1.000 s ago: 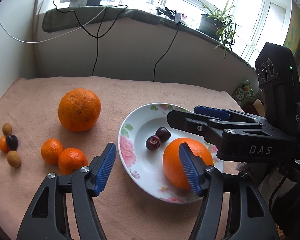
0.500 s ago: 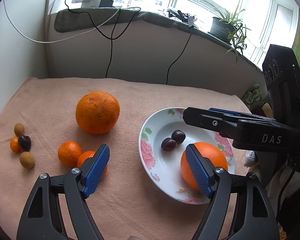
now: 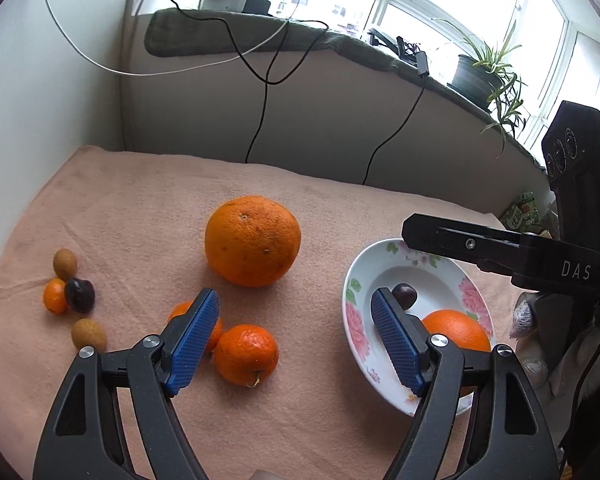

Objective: Organize fruits
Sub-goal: 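Move the right tool to the second large orange and close on it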

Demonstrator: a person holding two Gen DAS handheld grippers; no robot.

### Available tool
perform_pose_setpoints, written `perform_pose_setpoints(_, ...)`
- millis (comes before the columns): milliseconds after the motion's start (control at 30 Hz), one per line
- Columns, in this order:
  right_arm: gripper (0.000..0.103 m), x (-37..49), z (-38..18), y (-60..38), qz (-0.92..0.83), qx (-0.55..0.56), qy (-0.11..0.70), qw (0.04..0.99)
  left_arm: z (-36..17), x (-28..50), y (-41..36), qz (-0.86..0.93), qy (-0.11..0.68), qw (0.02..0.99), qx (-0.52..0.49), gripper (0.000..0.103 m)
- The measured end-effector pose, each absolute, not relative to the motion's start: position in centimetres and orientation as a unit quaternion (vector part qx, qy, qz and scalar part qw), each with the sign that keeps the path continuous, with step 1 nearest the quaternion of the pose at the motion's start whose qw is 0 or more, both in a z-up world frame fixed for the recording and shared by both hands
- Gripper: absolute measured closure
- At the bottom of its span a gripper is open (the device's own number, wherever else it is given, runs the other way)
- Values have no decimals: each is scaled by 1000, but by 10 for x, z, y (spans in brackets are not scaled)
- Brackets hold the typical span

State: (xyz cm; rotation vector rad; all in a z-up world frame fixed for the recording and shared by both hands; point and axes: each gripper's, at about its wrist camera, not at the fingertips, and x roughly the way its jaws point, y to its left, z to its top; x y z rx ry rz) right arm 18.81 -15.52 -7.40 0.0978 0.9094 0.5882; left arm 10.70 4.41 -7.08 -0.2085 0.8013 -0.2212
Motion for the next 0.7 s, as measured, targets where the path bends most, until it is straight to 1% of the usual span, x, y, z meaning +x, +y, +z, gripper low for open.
perform_pose_setpoints(700, 12, 236, -90, -96, 314, 67, 504, 801, -89, 142, 74, -111, 418, 890, -141, 25)
